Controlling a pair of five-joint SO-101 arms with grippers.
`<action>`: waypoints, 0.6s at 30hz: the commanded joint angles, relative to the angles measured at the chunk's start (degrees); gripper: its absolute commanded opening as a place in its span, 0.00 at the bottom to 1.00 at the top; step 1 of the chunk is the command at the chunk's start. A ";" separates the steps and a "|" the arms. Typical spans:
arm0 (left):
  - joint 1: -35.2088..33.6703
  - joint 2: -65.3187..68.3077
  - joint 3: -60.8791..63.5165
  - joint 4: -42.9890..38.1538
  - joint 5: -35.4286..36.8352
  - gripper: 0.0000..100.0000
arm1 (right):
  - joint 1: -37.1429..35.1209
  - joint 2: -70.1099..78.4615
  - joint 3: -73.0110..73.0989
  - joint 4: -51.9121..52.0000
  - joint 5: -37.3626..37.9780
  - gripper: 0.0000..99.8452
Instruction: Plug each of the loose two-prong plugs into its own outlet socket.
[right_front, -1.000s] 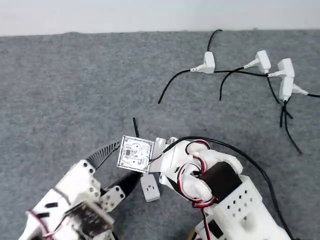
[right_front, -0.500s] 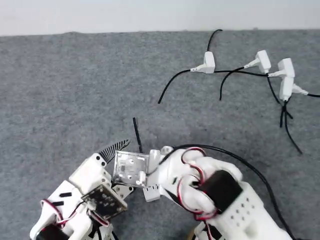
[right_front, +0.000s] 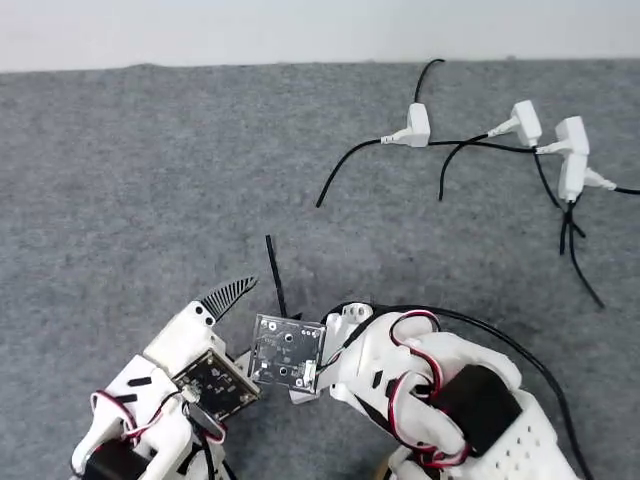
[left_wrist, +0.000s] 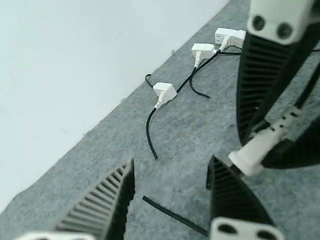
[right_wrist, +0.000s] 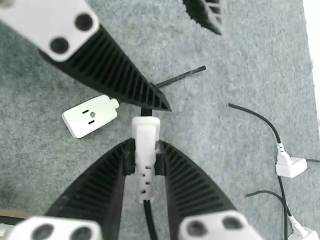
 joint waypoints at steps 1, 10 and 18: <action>-0.44 -0.35 3.65 -1.14 -0.44 0.23 | -1.10 -2.51 -0.79 0.13 0.70 0.01; -0.35 -0.35 11.91 -9.05 -0.44 0.23 | -1.19 -2.51 -0.88 -1.27 0.79 0.01; -0.35 -0.35 11.74 -9.05 -0.35 0.23 | -1.19 -2.42 -0.53 -1.98 0.62 0.01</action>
